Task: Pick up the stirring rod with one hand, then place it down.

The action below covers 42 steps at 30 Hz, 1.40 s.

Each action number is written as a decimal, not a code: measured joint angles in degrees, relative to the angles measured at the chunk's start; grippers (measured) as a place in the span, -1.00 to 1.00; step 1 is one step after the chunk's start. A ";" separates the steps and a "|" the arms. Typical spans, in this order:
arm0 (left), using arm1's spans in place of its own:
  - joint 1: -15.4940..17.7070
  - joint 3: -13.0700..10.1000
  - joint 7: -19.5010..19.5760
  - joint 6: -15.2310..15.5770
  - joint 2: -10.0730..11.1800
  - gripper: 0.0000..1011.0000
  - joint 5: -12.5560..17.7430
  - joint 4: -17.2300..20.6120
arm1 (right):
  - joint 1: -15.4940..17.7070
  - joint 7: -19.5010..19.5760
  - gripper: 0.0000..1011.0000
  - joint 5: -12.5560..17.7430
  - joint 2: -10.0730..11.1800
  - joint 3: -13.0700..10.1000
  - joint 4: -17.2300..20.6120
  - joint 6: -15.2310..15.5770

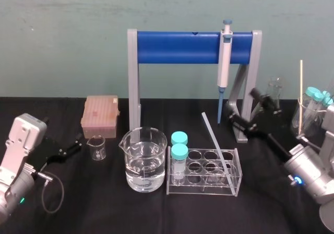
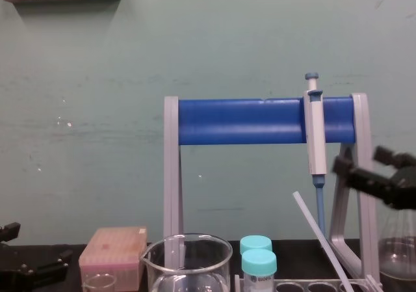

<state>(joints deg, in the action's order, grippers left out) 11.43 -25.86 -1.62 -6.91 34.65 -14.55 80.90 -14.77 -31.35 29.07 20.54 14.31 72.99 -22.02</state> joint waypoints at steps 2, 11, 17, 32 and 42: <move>0.00 0.00 0.00 0.00 0.00 0.98 0.00 0.00 | 0.96 3.88 0.98 -1.51 -0.11 -1.41 1.43 0.79; 0.00 0.00 0.00 0.00 0.00 0.98 0.00 0.00 | 4.54 15.48 0.98 -3.38 -0.25 -5.67 5.08 13.35; 0.00 0.00 0.00 0.00 0.00 0.98 0.00 0.00 | 5.87 17.62 0.98 -2.99 -0.47 -7.02 5.87 19.58; 0.00 0.00 0.00 0.00 0.00 0.98 0.00 0.00 | 5.81 17.44 0.98 -2.99 -0.46 -6.95 5.81 19.17; 0.00 0.00 0.00 0.00 0.00 0.98 0.00 0.00 | 5.74 17.41 0.98 -3.08 -0.41 -6.85 5.76 18.80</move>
<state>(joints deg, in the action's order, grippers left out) 11.43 -25.86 -1.62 -6.91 34.64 -14.55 80.90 -9.03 -13.94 25.98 20.13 7.45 78.74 -3.22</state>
